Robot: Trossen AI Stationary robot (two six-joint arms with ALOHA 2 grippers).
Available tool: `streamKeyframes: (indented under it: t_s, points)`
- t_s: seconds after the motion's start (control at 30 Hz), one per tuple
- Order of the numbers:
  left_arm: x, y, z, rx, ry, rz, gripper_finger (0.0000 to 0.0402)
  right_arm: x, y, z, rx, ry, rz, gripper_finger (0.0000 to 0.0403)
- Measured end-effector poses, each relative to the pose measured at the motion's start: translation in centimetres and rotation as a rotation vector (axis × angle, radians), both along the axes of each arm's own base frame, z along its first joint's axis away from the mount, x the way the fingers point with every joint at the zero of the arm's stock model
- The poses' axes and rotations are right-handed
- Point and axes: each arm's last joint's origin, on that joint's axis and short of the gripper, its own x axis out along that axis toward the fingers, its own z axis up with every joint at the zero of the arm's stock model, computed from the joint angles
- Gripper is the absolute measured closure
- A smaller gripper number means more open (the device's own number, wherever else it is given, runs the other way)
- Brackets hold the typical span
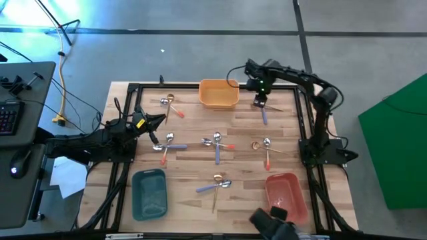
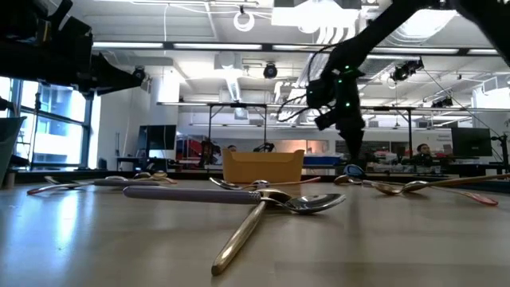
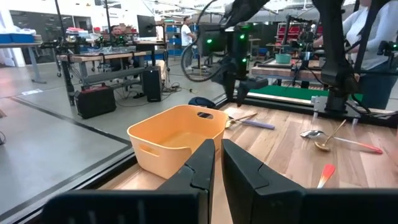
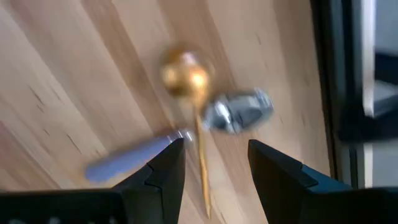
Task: Sort silverware by color (type)
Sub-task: Put the top right golden spoon into the orange bin
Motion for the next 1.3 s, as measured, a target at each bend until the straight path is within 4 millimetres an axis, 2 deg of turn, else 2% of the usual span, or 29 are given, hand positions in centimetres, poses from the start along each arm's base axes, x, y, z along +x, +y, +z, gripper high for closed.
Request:
streamKeyframes:
  t_s: [0.13, 0.37, 0.73, 0.93, 1.3]
  points:
    - [0.0, 0.0, -0.1, -0.002, 0.012, 0.000, 0.0381, 2.0, -0.1, -0.6, 0.012, 0.040, 0.051, 0.0242]
    - [0.0, 0.0, -0.2, 0.015, 0.027, 0.000, 0.0381, 3.6, 0.5, -2.0, -0.022, 0.144, 0.130, 0.0235]
    - [0.0, 0.0, -0.1, 0.036, 0.039, 0.000, 0.0381, 5.6, 2.4, -2.4, -0.112, 0.204, 0.268, 0.0163]
    - [0.0, 0.0, -0.1, 0.036, 0.039, 0.000, 0.0381, 5.7, 3.4, -3.6, -0.121, 0.229, 0.303, 0.0155]
    - [0.0, 0.0, -0.2, 0.050, 0.047, -0.005, 0.0381, 5.5, 3.2, -5.0, -0.190, 0.245, 0.325, 0.0158]
